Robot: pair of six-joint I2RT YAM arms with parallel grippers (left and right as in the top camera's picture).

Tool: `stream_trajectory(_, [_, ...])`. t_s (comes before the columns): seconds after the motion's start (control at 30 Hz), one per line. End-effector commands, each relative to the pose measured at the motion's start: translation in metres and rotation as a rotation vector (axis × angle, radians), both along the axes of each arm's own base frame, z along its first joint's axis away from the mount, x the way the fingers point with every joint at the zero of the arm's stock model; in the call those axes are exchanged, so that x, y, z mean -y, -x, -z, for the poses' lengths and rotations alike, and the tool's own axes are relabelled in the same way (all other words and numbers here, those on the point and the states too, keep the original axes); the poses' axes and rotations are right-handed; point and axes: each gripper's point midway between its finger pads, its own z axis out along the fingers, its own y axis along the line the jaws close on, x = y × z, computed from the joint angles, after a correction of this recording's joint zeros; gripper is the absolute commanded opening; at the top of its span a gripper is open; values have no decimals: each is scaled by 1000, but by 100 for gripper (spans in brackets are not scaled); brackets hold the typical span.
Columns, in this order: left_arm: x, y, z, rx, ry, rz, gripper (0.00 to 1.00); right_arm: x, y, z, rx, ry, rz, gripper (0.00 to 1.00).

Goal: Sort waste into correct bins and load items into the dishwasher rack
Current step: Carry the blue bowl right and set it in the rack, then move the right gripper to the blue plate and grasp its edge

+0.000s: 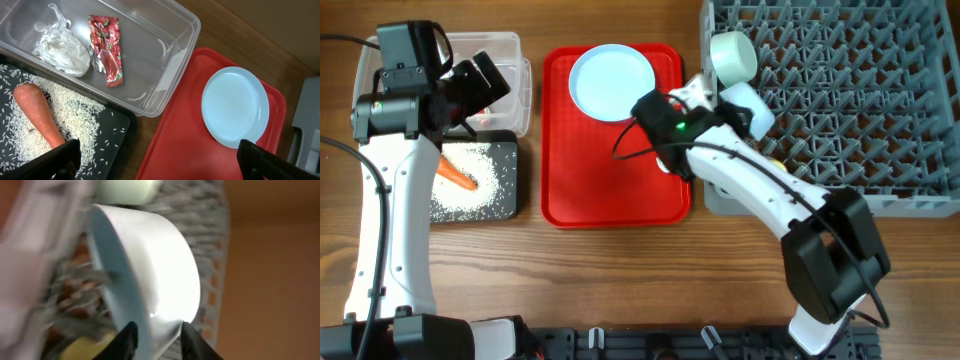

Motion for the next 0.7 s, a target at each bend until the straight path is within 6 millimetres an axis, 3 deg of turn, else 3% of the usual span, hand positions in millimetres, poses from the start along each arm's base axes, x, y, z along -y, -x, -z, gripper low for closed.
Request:
stream_trajectory(0.0, [-4,-1,1,-4,-6,-13,100,-11,6,19,-90,-49,-38,61])
stream_trajectory(0.2, [-4,-1,1,-4,-6,-13,100,-13,-3,13,-34,-80,-33,74])
stream_trajectory(0.3, [-4,-1,1,-4,-7,-13,100,-15,-13,-7,68,-101,-27,85])
stream_trajectory(0.4, [-4,-1,1,-4,-6,-13,100,-22,-27,-42,192,-147,-40,95])
stream_trajectory(0.47, [-4,-1,1,-4,-6,-13,100,-35,-36,-57,216,-212,-94,98])
stream_trajectory(0.53, [-4,-1,1,-4,-6,-13,100,-60,-41,-62,189,-348,-196,98])
stream_trajectory(0.6, [-4,-1,1,-4,-6,-13,100,-90,-34,-55,92,-501,-312,97])
stream_trajectory(0.67, [-4,-1,1,-4,-6,-13,100,-129,-11,-39,-85,-690,-454,94])
